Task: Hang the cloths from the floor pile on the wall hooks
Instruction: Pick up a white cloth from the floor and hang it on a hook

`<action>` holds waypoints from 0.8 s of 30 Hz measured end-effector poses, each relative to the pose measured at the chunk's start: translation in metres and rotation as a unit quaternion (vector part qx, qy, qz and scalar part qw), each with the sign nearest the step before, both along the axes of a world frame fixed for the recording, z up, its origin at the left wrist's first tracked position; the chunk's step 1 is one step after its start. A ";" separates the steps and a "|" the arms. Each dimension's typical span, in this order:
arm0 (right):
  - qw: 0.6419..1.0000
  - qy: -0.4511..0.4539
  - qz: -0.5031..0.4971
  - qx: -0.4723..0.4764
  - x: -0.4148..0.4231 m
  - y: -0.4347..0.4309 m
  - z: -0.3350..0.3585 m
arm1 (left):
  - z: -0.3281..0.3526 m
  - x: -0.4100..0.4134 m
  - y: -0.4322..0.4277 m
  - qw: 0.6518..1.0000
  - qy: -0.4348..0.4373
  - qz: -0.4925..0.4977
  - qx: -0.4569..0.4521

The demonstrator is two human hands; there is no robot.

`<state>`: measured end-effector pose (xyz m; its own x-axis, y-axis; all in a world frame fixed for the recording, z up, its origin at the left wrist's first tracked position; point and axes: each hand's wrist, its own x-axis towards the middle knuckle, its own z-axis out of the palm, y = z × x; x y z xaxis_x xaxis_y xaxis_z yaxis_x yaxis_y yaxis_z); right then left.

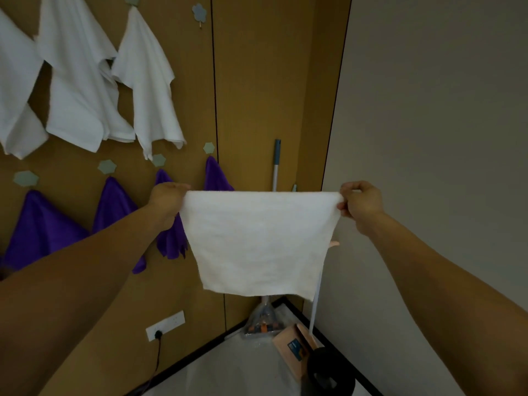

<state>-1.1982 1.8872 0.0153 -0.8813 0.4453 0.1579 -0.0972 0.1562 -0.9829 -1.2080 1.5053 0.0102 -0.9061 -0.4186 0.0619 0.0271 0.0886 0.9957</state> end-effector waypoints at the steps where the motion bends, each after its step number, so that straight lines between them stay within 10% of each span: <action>1: 1.000 0.003 -0.002 -0.008 -0.001 0.000 0.004 | 0.003 -0.002 0.002 1.000 0.009 0.008 0.005; 15: 0.998 0.007 0.064 -0.010 0.000 0.011 0.012 | 0.023 -0.007 0.010 0.996 -0.004 0.005 0.094; 24: 0.984 0.003 -0.007 0.178 -0.012 0.025 0.000 | 0.027 -0.003 0.026 0.997 0.001 -0.079 -0.003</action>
<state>-1.2105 1.9119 0.0157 -0.8743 0.3725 0.3111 -0.0983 0.4917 -0.8652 -1.2107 1.5309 0.0377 -0.9604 -0.2708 0.0651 0.0423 0.0892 0.9951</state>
